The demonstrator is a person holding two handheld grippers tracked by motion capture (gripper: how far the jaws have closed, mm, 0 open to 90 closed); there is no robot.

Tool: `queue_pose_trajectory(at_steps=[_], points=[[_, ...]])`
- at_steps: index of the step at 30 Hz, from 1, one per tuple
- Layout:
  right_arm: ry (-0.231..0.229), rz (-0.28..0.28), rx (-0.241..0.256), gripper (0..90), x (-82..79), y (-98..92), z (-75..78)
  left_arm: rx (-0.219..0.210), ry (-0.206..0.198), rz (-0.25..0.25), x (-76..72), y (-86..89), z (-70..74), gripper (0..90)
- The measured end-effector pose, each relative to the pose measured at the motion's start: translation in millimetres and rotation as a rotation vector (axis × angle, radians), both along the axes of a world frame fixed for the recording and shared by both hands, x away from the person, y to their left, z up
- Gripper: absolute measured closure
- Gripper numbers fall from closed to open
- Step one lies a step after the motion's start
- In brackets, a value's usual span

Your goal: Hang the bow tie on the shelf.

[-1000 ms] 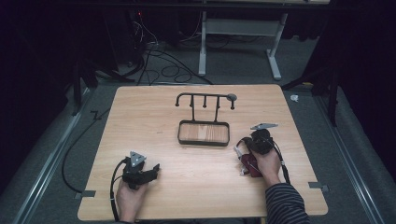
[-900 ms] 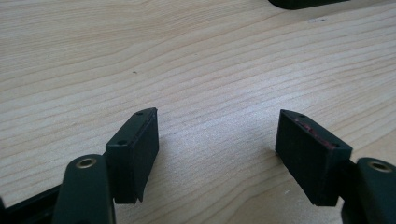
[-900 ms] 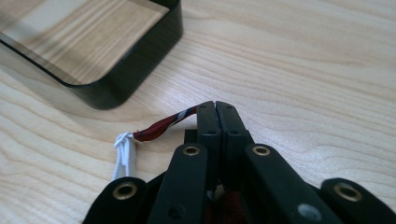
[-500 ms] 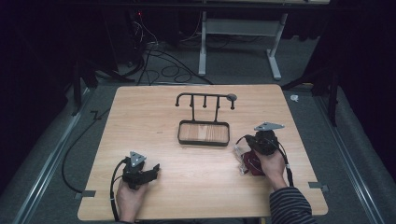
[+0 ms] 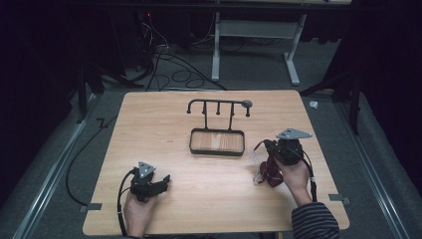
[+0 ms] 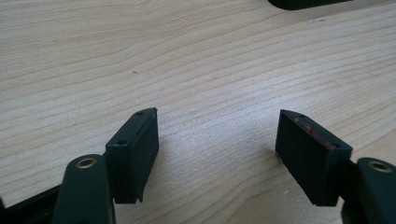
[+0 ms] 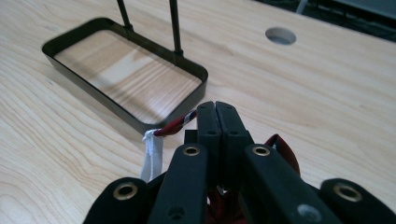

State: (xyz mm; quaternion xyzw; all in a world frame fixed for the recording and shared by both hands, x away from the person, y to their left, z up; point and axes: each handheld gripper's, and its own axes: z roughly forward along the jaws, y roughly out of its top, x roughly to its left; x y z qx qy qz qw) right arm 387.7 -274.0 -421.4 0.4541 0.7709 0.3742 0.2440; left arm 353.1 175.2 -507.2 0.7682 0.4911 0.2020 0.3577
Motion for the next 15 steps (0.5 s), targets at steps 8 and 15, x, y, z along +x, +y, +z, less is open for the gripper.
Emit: queue_pose_trajectory(at_steps=[8,15], points=[[-0.061,0.027,-0.01,90.0,-8.2,7.1,18.3,-0.002,0.002,-0.002,0.0,0.2,0.1,30.7],[-0.097,0.049,-0.008,90.0,-12.6,15.8,30.8,-0.002,0.002,-0.001,0.0,0.2,0.1,30.6]])
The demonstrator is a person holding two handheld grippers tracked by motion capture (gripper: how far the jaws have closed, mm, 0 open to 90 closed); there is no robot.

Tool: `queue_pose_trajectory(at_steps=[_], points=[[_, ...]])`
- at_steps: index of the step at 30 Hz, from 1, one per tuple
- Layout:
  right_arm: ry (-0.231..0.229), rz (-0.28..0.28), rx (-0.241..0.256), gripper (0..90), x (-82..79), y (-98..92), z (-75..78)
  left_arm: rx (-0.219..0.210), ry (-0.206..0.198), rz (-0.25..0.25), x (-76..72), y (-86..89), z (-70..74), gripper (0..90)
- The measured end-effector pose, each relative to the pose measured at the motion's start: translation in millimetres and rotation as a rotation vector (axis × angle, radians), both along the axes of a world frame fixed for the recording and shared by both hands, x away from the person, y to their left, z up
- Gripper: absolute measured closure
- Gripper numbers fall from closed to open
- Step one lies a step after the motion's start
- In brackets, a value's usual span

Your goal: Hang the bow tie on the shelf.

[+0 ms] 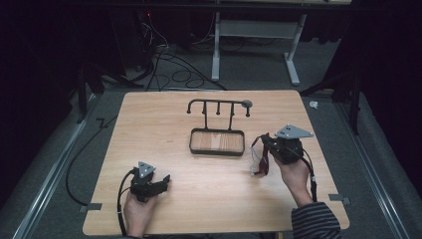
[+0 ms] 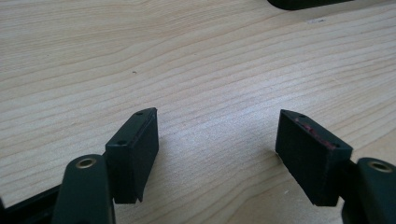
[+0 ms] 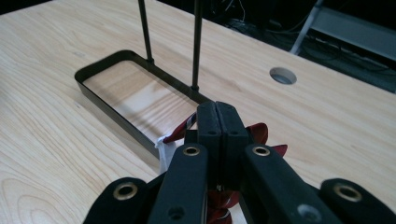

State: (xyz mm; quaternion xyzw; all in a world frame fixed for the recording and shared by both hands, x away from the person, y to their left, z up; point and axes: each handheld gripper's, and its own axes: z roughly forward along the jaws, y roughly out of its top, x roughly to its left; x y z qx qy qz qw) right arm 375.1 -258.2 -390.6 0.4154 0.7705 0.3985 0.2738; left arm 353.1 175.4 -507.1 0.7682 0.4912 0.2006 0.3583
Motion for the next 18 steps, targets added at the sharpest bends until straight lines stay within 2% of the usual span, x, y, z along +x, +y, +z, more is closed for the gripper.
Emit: queue_pose_trajectory(at_steps=[7,18], points=[[-0.032,0.029,-0.002,90.0,-2.1,8.9,10.4,-0.001,0.0,-0.001,0.0,0.1,0.0,30.6],[-0.052,0.063,0.011,90.0,-0.8,22.6,20.1,-0.003,-0.001,0.0,0.1,0.1,-0.1,30.6]])
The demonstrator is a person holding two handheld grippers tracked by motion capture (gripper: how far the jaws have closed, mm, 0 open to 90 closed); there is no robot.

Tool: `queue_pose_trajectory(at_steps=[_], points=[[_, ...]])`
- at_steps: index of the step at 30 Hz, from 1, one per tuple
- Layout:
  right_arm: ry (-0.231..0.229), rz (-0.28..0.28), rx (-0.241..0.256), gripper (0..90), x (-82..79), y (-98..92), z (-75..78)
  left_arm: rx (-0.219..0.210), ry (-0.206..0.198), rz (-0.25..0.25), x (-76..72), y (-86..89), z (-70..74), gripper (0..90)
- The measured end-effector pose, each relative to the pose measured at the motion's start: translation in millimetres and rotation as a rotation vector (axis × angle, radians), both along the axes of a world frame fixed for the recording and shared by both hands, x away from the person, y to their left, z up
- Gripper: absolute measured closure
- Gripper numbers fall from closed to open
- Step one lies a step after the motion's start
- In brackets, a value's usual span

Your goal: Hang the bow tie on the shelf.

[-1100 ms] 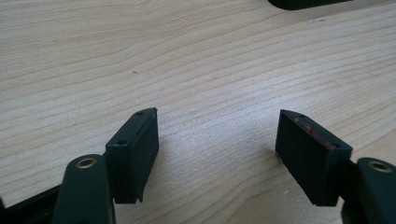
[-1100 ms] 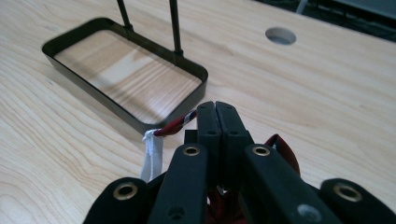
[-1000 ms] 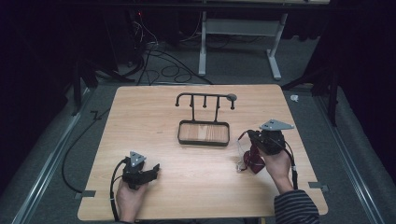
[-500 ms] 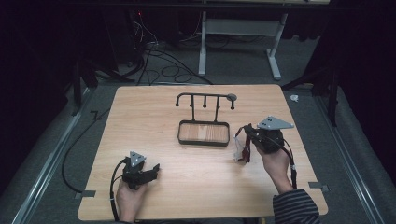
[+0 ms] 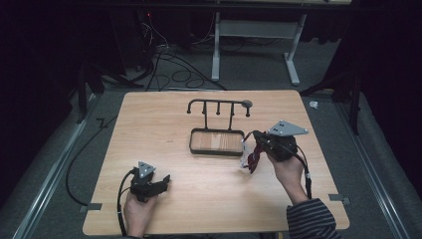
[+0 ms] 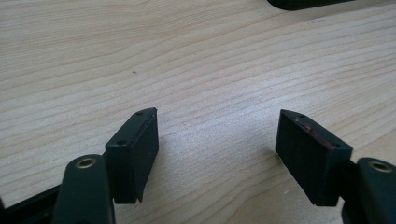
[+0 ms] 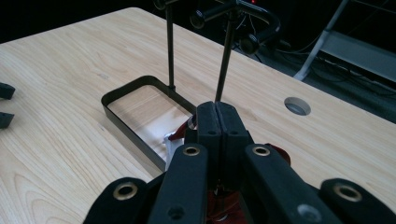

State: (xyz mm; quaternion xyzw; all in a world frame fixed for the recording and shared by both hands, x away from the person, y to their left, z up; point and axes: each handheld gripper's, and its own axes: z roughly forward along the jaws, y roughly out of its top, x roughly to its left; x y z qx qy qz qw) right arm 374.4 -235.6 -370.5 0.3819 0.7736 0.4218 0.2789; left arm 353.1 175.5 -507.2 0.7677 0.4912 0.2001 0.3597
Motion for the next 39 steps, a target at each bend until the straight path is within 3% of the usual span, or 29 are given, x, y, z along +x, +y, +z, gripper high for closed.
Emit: queue_pose_trajectory(at_steps=[39], points=[[-0.026,0.078,0.006,90.0,15.8,38.7,19.8,-0.001,0.0,-0.001,0.0,0.2,0.0,30.4]])
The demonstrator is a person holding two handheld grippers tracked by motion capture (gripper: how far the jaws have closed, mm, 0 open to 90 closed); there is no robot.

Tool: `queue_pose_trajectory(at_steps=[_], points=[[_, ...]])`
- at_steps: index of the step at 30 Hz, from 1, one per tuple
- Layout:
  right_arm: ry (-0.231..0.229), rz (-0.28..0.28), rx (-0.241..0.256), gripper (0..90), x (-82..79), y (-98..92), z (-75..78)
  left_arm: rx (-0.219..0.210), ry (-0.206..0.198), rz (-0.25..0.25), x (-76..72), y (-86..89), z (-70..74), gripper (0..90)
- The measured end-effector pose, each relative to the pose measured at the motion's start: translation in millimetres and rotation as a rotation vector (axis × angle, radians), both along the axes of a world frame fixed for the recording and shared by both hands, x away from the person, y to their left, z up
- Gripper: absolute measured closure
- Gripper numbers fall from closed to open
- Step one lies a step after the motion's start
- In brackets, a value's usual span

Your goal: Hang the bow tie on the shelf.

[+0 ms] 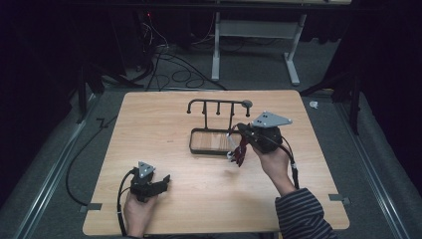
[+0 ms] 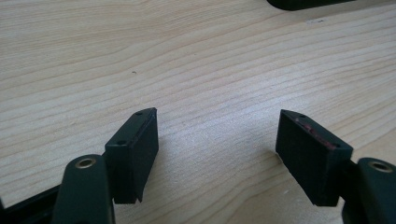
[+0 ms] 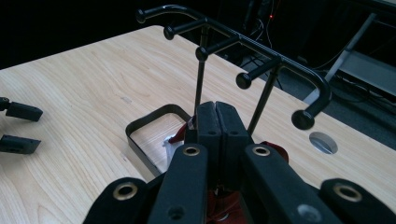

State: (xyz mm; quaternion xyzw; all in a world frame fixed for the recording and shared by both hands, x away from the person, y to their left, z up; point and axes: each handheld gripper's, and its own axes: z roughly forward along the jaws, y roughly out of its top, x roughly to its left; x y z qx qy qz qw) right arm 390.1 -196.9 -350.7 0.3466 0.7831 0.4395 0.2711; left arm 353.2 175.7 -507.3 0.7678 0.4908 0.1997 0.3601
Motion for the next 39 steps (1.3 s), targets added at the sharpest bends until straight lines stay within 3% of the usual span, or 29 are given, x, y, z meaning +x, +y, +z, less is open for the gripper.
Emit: queue_pose_trajectory(at_steps=[15,39], points=[[-0.004,0.026,-0.013,90.0,10.5,15.1,5.7,-0.001,0.0,-0.001,0.0,0.1,0.0,30.4],[0.012,0.016,0.016,90.0,37.0,34.0,10.9,0.0,0.002,-0.003,0.0,0.3,0.1,30.4]])
